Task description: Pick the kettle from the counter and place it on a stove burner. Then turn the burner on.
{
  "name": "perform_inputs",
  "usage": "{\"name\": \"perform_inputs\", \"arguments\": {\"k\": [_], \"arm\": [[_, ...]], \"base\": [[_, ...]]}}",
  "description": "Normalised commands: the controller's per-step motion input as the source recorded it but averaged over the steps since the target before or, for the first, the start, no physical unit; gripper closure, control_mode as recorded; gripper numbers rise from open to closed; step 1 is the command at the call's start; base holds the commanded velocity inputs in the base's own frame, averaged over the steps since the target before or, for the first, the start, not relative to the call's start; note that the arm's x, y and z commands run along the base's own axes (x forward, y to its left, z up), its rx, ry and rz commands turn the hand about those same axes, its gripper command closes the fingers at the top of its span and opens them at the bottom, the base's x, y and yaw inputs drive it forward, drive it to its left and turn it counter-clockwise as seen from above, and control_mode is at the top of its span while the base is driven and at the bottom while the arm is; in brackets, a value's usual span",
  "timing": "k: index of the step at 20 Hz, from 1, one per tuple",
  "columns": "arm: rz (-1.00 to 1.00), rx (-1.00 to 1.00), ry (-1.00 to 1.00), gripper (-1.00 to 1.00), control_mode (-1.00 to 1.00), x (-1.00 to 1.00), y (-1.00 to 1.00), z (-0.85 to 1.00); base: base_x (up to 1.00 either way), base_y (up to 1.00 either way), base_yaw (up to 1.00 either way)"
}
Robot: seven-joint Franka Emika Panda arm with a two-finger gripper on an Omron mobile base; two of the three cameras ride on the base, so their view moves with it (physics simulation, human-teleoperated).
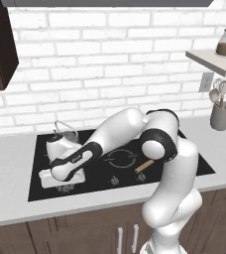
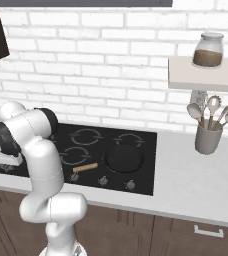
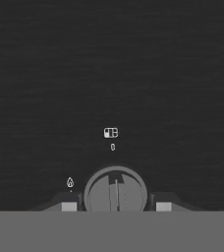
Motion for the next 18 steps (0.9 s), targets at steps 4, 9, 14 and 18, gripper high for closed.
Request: {"name": "perform_inputs", "arguments": {"k": [4, 9, 14, 18], "arm": [[0.16, 0.00, 0.00, 1.00, -1.00, -0.16, 0.00, 0.00], [0.26, 0.00, 0.00, 1.00, -1.00, -0.31, 0.00, -0.09], [0.31, 0.00, 0.00, 1.00, -1.00, -0.40, 0.00, -0.10], [0.29, 0.00, 0.00, 1.00, -1.00, -0.38, 0.00, -0.02]], "base": [[0.00, 0.00, 0.00], [0.00, 0.00, 0.00], [0.00, 0.00, 0.00], [0.00, 0.00, 0.00]]}}
